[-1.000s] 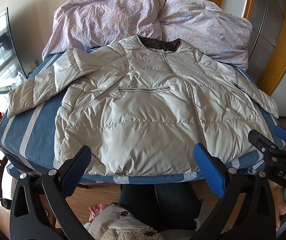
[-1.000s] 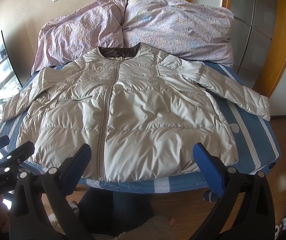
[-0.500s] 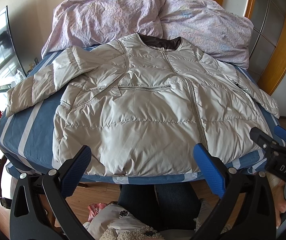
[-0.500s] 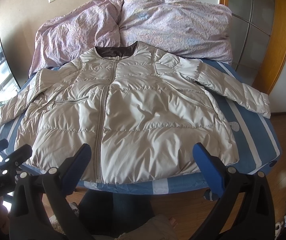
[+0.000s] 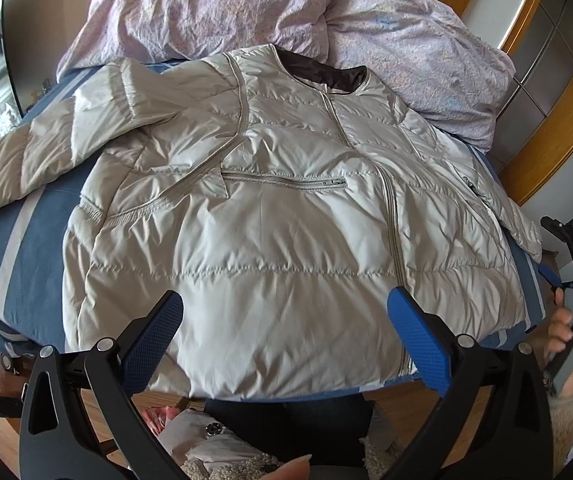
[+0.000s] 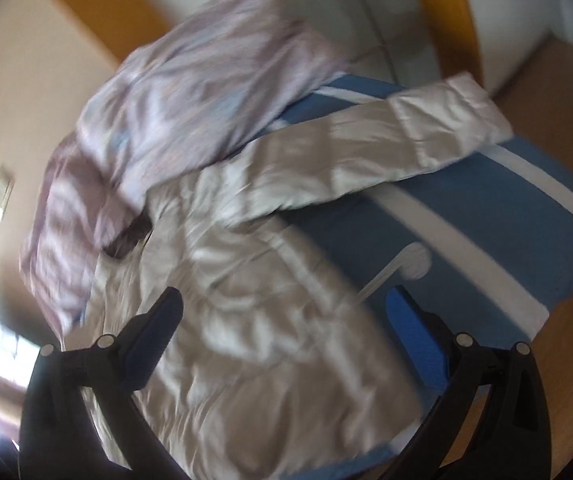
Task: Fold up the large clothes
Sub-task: 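Grasp the jacket sleeve cuff with the right gripper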
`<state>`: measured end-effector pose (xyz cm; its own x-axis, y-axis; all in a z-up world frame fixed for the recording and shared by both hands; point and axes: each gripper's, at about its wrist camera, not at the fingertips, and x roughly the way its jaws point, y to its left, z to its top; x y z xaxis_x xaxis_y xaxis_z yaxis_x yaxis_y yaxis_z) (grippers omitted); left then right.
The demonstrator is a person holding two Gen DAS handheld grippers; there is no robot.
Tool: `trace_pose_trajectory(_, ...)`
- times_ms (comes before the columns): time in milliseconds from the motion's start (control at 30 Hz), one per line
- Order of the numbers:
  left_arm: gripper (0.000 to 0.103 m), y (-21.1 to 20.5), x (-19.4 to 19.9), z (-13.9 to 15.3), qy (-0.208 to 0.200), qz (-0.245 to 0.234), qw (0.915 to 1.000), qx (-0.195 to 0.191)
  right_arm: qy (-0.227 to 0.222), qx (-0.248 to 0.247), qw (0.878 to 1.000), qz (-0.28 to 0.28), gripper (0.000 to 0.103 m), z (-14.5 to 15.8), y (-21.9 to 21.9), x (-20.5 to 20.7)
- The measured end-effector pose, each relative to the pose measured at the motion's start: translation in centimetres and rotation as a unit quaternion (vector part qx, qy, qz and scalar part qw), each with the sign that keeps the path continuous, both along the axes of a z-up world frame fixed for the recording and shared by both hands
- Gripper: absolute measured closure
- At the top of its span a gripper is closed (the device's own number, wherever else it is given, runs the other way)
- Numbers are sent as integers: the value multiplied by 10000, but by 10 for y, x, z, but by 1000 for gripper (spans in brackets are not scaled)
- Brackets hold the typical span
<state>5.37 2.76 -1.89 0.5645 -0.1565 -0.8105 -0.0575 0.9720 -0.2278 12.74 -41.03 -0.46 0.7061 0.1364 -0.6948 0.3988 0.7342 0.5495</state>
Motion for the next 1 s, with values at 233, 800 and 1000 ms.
trace_pose_trajectory(233, 1, 8, 38, -9, 347, -160, 9990, -235, 356, 1151, 9834, -1359, 14, -55, -108, 35)
trace_pose_trajectory(800, 1, 15, 83, -19, 334, -524, 9955, -712, 573, 1123, 9643, -2327, 75, -83, -175, 69)
trace_pose_trajectory(1000, 1, 40, 83, -12, -48, -173, 9968, -777, 446, 317, 9733, -2231, 94, -50, -162, 81)
